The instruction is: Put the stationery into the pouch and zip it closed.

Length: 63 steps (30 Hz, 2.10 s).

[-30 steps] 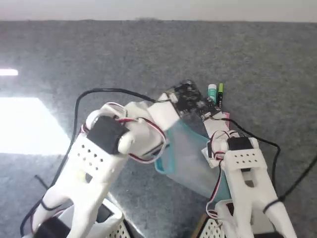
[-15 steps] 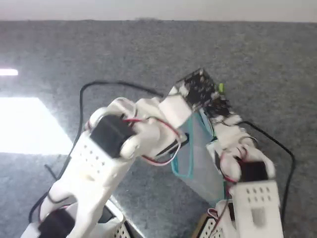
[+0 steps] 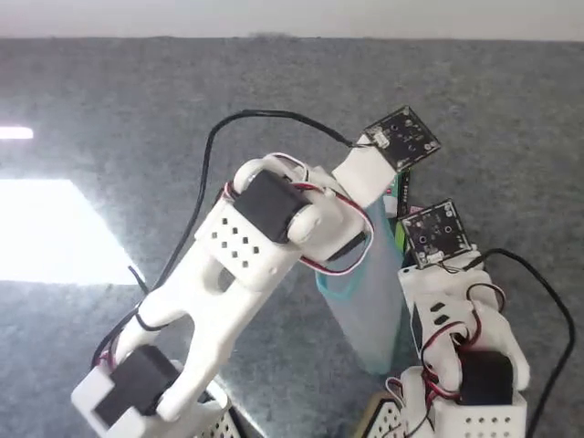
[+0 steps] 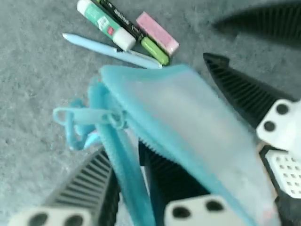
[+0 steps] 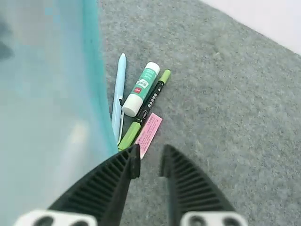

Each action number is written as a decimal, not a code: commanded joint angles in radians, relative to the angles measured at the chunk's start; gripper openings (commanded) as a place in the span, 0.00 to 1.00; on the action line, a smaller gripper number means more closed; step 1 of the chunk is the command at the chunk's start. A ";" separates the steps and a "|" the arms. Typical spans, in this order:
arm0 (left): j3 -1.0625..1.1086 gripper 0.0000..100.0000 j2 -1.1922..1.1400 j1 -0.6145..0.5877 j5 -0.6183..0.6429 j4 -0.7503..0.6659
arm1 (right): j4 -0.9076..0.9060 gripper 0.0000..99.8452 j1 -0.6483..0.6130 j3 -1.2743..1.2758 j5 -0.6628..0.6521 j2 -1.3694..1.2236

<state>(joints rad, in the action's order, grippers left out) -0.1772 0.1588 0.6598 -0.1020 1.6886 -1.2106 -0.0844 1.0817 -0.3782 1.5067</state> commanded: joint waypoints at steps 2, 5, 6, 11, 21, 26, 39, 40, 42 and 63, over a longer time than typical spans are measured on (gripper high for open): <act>-0.151 0.01 0.002 -0.115 0.110 -0.023 | 0.016 0.03 0.007 -0.011 0.011 0.018; -0.182 0.01 0.011 -0.236 0.227 -0.107 | 0.018 0.03 0.007 -0.018 0.011 0.015; -0.182 0.01 0.011 -0.276 0.279 -0.140 | 0.016 0.03 0.007 -0.031 0.011 0.008; -0.117 0.01 -0.003 -0.368 0.437 -0.284 | 0.008 0.03 0.001 -0.103 0.011 0.005; -0.012 0.01 -0.112 -0.034 -0.037 -0.083 | -0.054 0.03 0.001 -0.229 0.048 -0.206; -0.005 0.01 -0.115 -0.029 -0.176 -0.029 | -0.153 0.03 0.013 -0.374 0.035 -0.262; 0.047 0.01 -0.124 -0.117 -0.230 -0.063 | -0.469 0.18 0.030 -0.855 -0.003 -0.358; 0.077 0.01 -0.123 -0.117 -0.232 -0.083 | -0.467 0.18 0.001 -0.865 0.028 -0.395; 0.147 0.01 -0.114 -0.112 -0.244 -0.123 | -0.456 0.17 -0.090 -0.875 0.072 -0.467; -0.134 0.01 -0.041 -0.331 0.539 -0.198 | -0.421 0.17 -0.177 -0.770 0.123 -0.354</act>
<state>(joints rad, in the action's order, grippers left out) -0.2524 0.1112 0.3943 0.2248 1.5321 -1.6540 -0.2593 0.2992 -0.2570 1.1538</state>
